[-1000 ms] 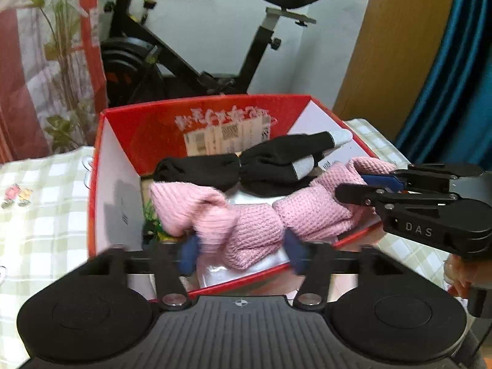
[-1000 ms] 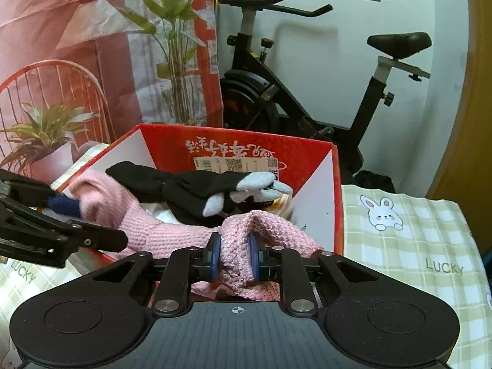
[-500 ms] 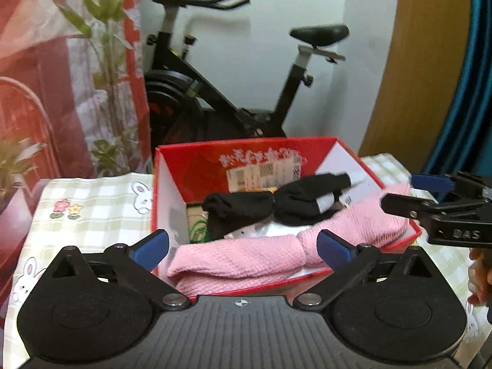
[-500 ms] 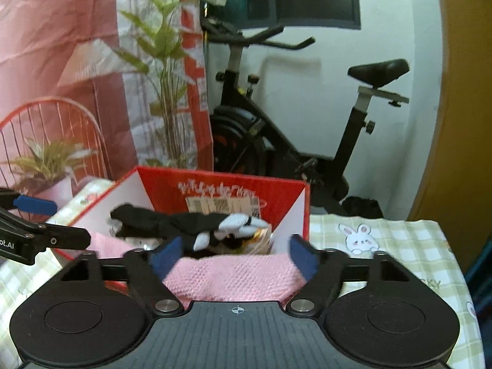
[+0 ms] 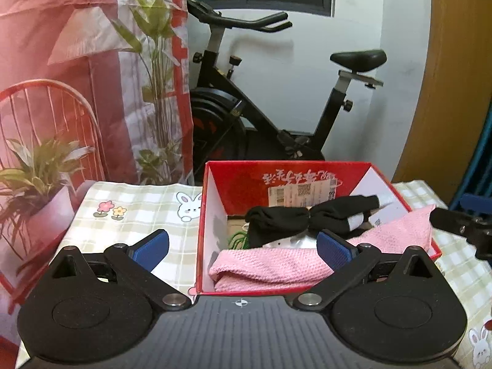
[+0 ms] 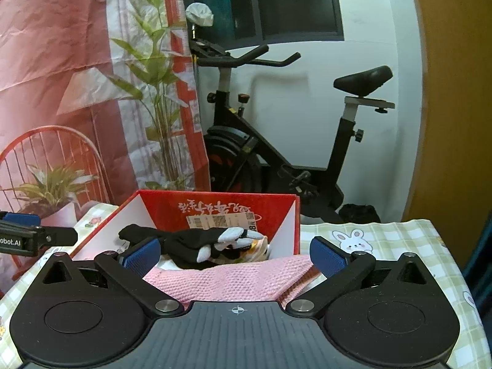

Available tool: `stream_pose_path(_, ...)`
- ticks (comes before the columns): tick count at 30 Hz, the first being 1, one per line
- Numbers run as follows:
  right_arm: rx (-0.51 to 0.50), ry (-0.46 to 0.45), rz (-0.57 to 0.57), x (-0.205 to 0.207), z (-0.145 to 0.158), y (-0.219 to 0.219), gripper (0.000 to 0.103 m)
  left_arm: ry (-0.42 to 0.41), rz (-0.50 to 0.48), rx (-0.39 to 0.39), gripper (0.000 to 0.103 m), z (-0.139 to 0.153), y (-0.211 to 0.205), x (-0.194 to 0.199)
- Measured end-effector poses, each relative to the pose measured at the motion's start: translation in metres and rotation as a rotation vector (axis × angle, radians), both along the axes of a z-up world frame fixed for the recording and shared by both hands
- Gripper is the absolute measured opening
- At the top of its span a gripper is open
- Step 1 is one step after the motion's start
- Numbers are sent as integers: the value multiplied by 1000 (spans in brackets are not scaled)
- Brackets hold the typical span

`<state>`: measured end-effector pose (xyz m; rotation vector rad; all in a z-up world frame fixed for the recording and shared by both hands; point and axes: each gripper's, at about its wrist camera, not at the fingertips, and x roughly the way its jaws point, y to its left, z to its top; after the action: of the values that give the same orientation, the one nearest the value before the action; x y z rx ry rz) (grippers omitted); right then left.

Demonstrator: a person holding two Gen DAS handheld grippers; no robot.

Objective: Organize soft objects

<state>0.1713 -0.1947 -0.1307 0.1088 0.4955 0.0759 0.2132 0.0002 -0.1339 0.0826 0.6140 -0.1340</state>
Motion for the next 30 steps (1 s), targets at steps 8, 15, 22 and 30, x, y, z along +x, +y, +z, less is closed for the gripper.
stream_pose_path(8,9,-4,-35,-10,7,1,103,-25,-3,78,103,10,-9,-16)
stream_pose_path(15,43,-10,-52,-26,23,1,103,-51,-10,29,103,28,-9,-36)
stream_pose_path(22,19,-58,-55,-62,59,11,103,-116,-6,1,103,60,-8,-72)
stream_pose_path(30,-35,-145,-57,-124,119,35,103,-208,18,-28,103,108,-3,-125)
